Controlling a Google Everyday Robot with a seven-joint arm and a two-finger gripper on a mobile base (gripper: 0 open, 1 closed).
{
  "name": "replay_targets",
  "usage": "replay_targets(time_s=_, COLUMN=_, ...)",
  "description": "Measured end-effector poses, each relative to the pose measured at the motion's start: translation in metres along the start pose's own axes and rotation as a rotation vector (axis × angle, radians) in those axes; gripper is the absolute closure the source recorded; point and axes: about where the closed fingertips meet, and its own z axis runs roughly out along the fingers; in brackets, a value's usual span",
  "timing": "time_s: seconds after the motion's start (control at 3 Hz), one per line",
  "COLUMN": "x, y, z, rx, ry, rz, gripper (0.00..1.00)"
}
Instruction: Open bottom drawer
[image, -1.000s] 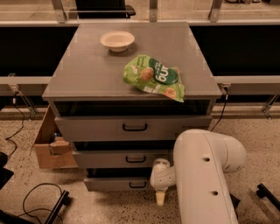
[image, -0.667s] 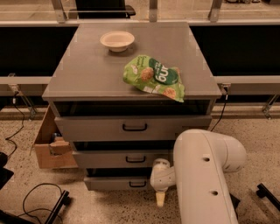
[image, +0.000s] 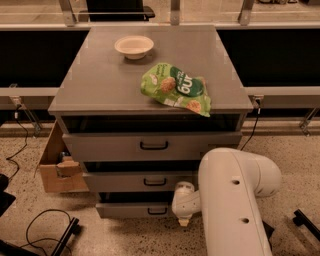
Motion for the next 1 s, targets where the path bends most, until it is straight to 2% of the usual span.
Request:
replay_targets(time_s=0.67, x=0.024, y=0.018, z=-0.005, rx=-0.015, ry=0.038, rz=0.037, gripper=0.87)
replay_targets(time_s=1.0, x=0.044, y=0.027, z=-0.003, rx=-0.022, ry=0.045, rz=0.078, gripper=1.00)
